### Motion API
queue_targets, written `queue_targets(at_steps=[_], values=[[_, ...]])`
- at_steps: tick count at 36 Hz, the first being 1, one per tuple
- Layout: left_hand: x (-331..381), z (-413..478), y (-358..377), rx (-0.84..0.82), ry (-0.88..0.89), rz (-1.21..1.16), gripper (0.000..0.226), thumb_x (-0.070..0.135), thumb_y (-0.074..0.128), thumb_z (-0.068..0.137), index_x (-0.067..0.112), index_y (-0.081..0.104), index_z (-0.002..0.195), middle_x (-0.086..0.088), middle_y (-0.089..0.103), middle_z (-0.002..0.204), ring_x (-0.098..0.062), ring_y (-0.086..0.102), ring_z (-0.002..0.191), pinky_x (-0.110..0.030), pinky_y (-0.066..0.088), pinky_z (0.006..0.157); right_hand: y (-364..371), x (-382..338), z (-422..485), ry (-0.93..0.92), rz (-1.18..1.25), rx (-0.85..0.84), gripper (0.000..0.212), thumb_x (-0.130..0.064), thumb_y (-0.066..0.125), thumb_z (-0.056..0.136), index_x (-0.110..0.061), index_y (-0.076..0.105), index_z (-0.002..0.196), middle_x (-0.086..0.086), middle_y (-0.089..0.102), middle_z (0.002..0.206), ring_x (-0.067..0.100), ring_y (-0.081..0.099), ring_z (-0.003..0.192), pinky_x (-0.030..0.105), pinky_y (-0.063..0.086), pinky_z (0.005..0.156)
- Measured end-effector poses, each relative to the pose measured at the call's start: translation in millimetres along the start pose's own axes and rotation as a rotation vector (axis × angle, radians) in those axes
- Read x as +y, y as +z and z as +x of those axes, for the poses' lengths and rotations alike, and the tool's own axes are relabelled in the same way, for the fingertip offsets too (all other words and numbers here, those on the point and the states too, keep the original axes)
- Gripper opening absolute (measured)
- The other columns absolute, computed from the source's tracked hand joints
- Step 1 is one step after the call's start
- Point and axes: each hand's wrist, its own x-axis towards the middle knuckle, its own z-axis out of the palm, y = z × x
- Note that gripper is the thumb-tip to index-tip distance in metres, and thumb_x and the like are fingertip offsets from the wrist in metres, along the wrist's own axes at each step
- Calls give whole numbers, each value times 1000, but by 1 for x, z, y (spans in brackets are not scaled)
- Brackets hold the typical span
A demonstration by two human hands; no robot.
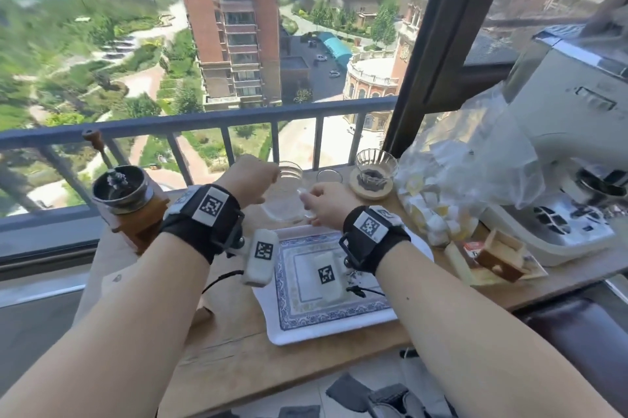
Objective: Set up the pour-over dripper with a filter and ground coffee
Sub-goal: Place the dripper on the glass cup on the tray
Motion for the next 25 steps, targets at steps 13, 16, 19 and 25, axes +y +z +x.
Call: queue_targets(at_steps=[13,16,19,25], values=[[32,-20,-21,-72,338,25,91,38,94,67,20,49,144,12,63,117,-4,61,105,-20,47,83,-91,-8,-41,-61,600,31,29,-20,59,100,3,78,98,13,73,96,21,64,80,29,55,70],[32,-22,-8,-88,385,25,87,39,94,66,30,55,143,19,68,110,3,66,96,-21,52,83,-96,2,-43,-14,647,90,30,-20,61,97,-11,71,70,6,70,79,22,61,75,30,54,68],[27,-27,8,-135,403,101,72,44,94,64,40,65,130,27,67,96,10,65,84,-16,48,75,-96,15,-43,40,635,125,17,-16,60,95,-9,60,79,13,65,91,23,61,76,33,56,71],[4,-22,43,-116,378,183,79,50,95,62,33,64,133,24,64,111,4,62,94,-20,47,84,-81,36,-37,132,576,200,6,-4,54,97,-2,60,95,16,62,91,24,60,80,35,50,70]])
